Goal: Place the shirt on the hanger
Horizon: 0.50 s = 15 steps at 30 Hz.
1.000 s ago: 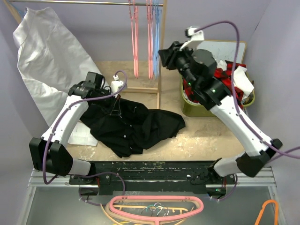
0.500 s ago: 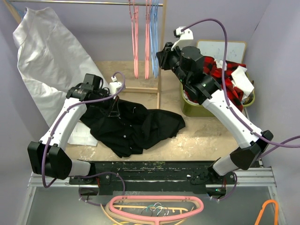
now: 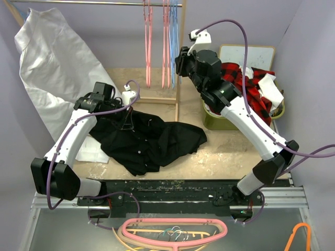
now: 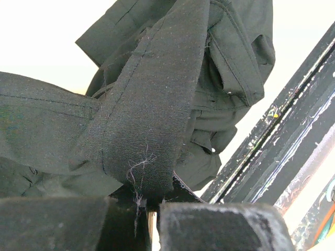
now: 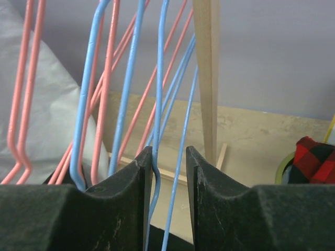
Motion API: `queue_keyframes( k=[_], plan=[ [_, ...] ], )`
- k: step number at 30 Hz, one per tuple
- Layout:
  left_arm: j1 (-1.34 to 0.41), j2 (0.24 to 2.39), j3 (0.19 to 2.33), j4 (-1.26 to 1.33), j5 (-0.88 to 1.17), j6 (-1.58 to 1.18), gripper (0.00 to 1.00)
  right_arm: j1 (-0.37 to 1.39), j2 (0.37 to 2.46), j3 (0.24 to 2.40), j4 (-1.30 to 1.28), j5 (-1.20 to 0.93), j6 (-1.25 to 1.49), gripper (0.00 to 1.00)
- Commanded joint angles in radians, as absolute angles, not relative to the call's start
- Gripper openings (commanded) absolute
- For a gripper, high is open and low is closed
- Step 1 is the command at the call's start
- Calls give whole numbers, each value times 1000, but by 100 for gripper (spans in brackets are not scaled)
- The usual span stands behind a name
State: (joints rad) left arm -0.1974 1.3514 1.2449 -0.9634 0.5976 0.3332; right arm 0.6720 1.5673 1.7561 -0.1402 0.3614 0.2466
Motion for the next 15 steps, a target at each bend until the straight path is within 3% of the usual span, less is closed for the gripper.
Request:
queue_keyframes(
  k=[1,3,4,5,6,15],
  plan=[
    [-190,1327,1239,-934,611,348,1,667,1573,1828,-141,426,200,32],
    [-189,1328,1241,-937,611,348,1,667,1572,1828,-136,428,194,23],
    [-190,1329,1242,-937,611,348,1,666,1570,1828,-130,427,189,16],
    [-190,1329,1242,-937,611,349,1,666,1566,1828,-122,420,180,3],
    [-190,1329,1242,-937,611,348,1,666,1562,1831,-114,414,172,0],
    [-189,1338,1242,-943,616,349,1,669,1478,1854,-93,380,163,0]
  ],
)
